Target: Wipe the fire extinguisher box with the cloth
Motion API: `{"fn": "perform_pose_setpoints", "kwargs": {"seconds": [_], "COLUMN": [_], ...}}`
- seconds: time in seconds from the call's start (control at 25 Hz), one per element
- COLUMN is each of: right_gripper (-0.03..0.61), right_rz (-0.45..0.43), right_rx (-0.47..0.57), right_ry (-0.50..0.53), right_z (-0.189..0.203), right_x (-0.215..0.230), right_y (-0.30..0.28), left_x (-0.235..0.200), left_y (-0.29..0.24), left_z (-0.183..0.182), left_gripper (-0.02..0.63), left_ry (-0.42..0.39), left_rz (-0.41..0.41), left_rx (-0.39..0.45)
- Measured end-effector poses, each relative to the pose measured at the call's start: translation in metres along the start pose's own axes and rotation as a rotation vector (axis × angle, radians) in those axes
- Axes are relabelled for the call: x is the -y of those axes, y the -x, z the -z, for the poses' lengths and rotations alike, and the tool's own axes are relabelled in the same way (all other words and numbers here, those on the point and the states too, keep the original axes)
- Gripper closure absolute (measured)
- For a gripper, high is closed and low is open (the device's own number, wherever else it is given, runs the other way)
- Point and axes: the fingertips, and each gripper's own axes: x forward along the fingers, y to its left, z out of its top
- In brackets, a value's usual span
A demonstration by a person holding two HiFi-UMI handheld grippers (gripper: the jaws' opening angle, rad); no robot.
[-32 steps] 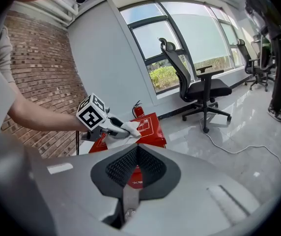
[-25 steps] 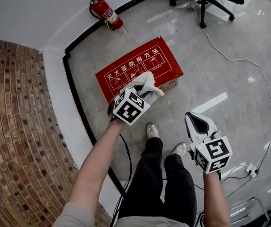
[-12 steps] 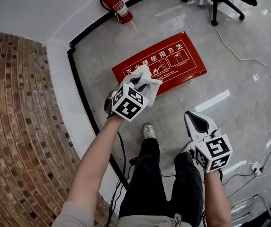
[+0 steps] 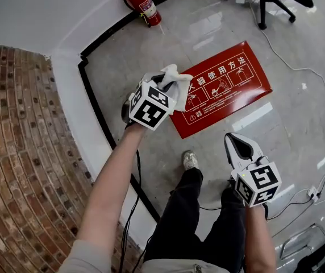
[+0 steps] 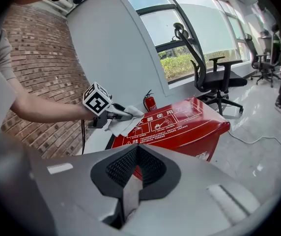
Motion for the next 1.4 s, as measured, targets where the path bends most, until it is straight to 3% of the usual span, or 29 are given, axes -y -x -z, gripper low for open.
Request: {"fn": "perform_pose_setpoints", "kwargs": {"seconds": [0.28,0.6,1.04,1.24,1.4], "right_gripper": [0.555,0.555,0.555,0.555,0.555], "right_rz": [-0.02,-0.1,-0.172,-0.222,-0.235], "right_rx": [-0.016,-0.036,0.028,0.041,0.035], "right_ry": [0.012,0.066,0.08,0.131,0.175], "right_z": [0.009,0.042,0.091,0.109,0.122], "right_x": [-0.007,-0.004,0.044,0.067,0.09], "right_y": [-0.007,0.034,0.104,0.13,0.128], "left_x": [0.029,0.104,0.19,0.232,0.252], "left_y": [0.018,0.03,0.045,0.05,0.045], "left_z": [0.013,0.024,0.028,0.022,0.031], "left_gripper": [0.517,0.517,0.517,0.517,0.517], "left_ry": [0.086,0.158,0.263,0.401,0.445], "left_rz": [-0.026,-0.041,-0.147,-0.198,-0.246], "left_rx": [0.083,0.069,0.043,0.077,0.085]}}
